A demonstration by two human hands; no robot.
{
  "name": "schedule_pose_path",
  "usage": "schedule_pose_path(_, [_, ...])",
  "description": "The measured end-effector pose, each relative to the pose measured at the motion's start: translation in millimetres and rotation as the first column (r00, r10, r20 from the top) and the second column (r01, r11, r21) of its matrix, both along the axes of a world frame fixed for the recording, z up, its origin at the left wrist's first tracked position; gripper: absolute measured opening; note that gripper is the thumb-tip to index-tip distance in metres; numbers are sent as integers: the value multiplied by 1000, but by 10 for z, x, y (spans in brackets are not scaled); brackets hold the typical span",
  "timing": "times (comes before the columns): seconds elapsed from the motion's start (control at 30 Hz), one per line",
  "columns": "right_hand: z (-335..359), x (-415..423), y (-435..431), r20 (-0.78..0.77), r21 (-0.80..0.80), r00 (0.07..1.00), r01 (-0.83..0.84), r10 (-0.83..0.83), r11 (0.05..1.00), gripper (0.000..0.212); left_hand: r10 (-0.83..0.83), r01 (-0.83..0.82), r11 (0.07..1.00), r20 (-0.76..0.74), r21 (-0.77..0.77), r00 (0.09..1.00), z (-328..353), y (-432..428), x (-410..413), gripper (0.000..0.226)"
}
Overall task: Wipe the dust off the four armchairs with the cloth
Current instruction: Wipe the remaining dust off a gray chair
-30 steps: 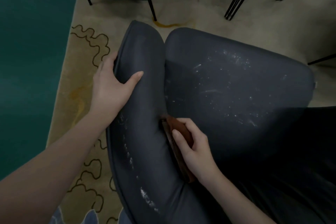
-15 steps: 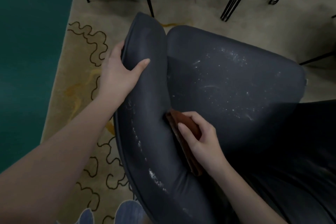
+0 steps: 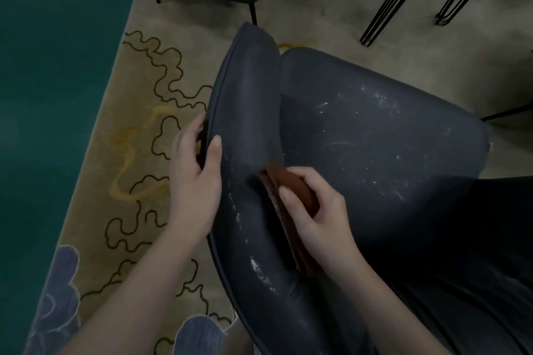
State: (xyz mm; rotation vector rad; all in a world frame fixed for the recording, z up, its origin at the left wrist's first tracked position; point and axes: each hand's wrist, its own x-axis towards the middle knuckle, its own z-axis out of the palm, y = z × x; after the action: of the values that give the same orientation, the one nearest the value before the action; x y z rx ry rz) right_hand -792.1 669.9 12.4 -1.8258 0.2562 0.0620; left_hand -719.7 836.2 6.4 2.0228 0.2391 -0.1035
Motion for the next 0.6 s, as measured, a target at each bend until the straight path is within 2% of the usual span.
schedule_pose_path(0.13, [-102,302,156,114,-216,993,21,4,976,23,26,-25,998,12,-57,1000,-16,70,-239,38])
schedule_pose_path(0.27, [-87,158,207,189,-321,971,-78,144,944,26,45,-41,995,44,-90,998,-6,104,-331,33])
schedule_pose_path(0.37, [-7,165,117,207,-347,955,-133,214,928,26,52,-45,990,54,-133,997,-8,126,-354,32])
schedule_pose_path(0.5, [67,673,128,226,-441,954,-78,196,894,30,36,-27,985,49,-172,998,0,170,-346,31])
schedule_pose_path(0.6, [66,949,285,171,-547,922,-205,348,812,31,20,-13,980,36,-198,999,18,200,-334,31])
